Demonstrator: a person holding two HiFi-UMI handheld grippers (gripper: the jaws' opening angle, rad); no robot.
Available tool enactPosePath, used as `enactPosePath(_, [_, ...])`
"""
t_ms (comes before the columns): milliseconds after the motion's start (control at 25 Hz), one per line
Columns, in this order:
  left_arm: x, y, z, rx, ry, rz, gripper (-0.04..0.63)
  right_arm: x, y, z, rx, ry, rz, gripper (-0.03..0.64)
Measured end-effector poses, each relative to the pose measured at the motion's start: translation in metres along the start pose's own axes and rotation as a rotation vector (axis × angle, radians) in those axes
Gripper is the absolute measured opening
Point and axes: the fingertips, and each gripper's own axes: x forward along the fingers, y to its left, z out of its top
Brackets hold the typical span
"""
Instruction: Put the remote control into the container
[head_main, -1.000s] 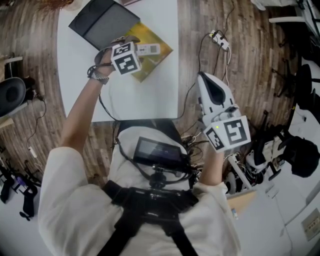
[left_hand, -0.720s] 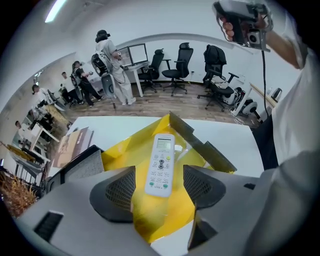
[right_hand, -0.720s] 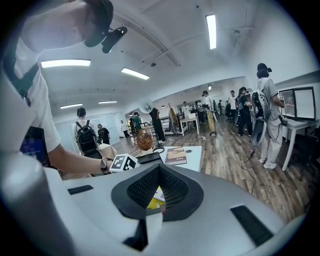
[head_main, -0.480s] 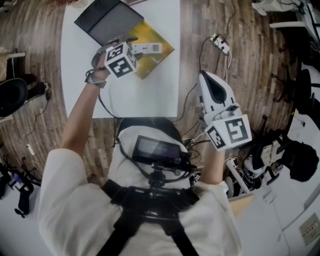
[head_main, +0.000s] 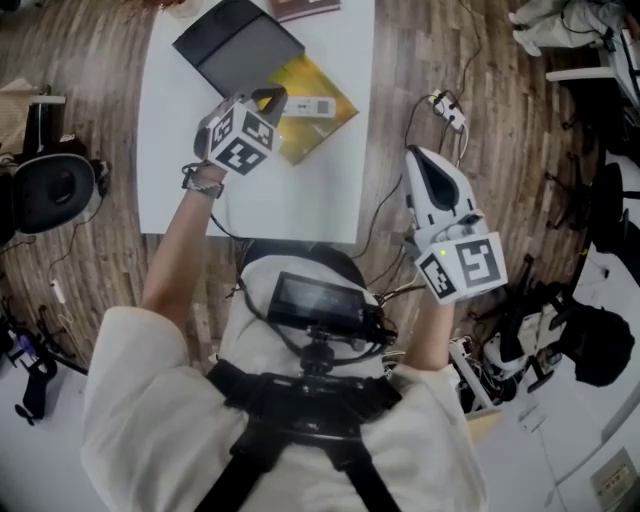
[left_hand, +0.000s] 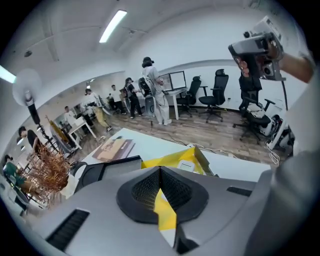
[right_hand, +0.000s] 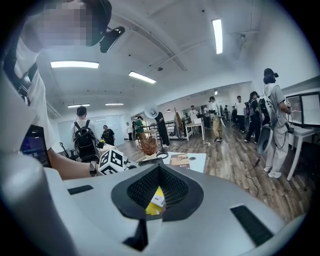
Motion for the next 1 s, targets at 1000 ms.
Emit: enactPosePath(1000, [-0.182,0.03,0.088,-0.249,-0.48,0.355,0.012,-0.016,0.028,0.072,-0.152,-0.15,0.111,0.003])
